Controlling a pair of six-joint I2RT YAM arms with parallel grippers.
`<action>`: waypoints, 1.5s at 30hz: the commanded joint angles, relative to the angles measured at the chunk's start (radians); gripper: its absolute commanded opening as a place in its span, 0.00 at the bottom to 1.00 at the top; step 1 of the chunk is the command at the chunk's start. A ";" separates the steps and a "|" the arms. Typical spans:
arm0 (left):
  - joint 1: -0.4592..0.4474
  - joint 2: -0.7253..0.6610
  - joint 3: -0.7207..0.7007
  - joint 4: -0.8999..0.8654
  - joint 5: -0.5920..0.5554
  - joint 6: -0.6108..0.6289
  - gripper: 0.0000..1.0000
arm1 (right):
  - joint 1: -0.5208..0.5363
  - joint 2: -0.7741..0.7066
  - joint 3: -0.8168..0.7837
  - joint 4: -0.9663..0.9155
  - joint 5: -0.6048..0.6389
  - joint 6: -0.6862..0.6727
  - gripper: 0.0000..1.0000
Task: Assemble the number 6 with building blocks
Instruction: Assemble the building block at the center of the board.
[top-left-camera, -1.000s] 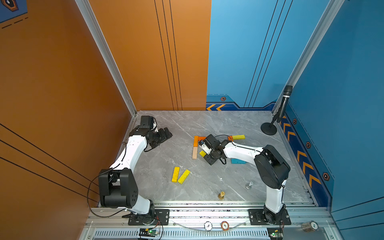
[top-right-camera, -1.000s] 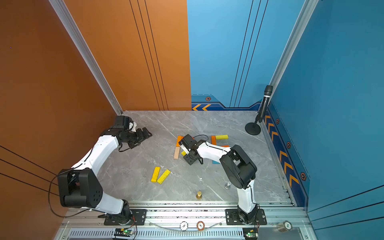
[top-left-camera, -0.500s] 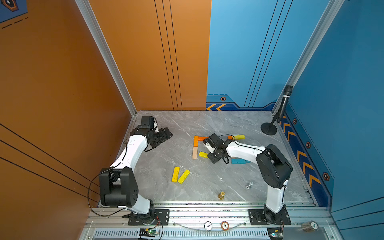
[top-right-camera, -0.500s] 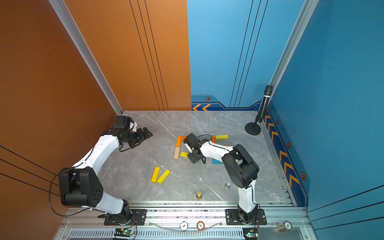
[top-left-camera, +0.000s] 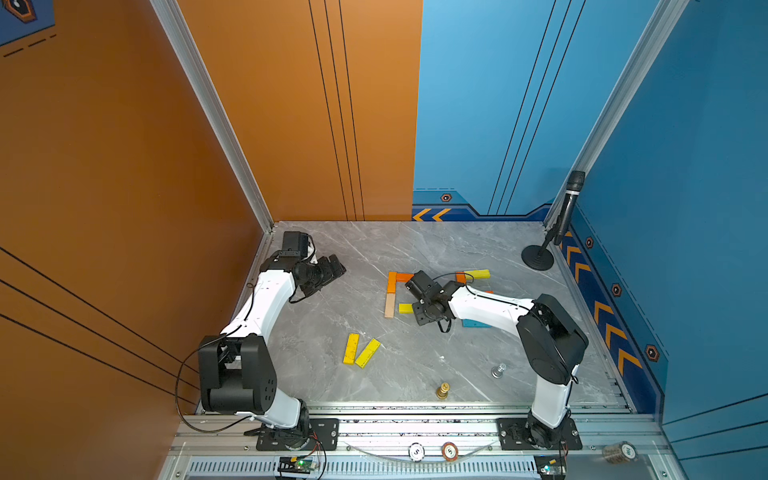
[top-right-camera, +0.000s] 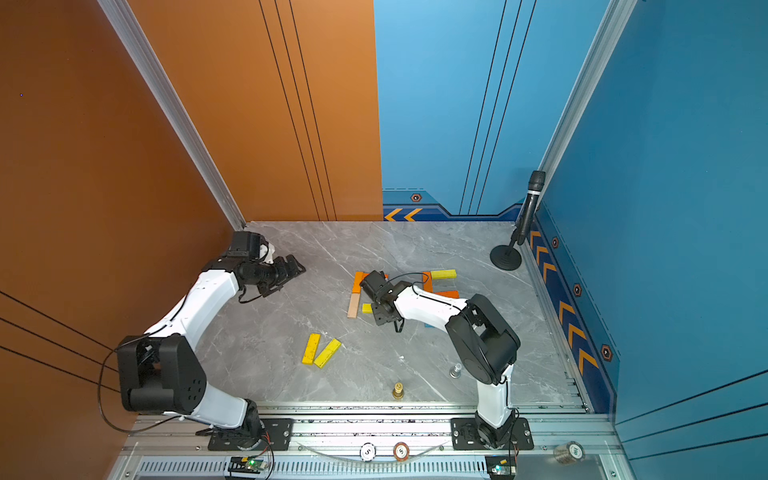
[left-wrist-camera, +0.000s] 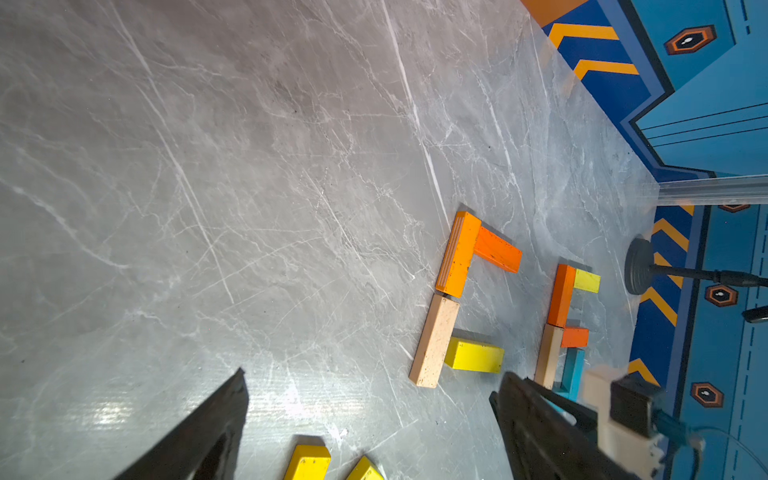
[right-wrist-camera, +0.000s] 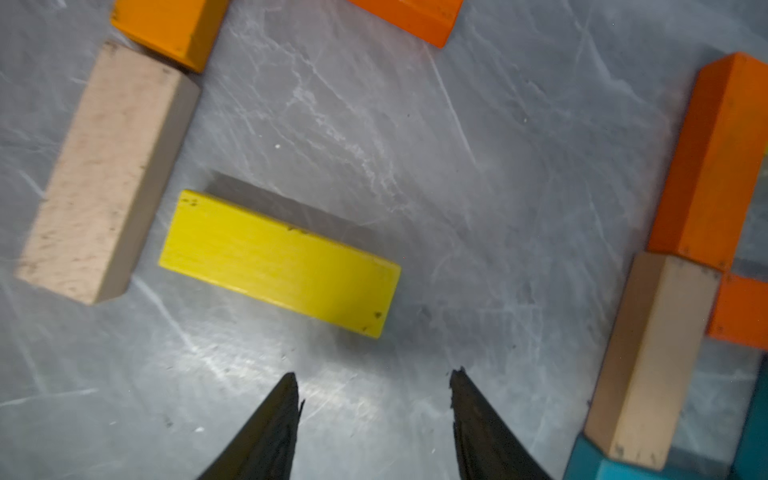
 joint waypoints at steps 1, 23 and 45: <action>-0.013 -0.006 -0.022 0.003 0.035 -0.008 0.94 | 0.058 -0.018 0.050 -0.080 0.100 0.206 0.60; -0.030 -0.013 -0.028 0.016 0.061 -0.021 0.94 | 0.059 0.179 0.158 -0.065 0.017 0.285 0.59; -0.029 0.002 -0.026 0.017 0.064 -0.022 0.94 | 0.010 0.300 0.270 -0.077 -0.013 0.261 0.58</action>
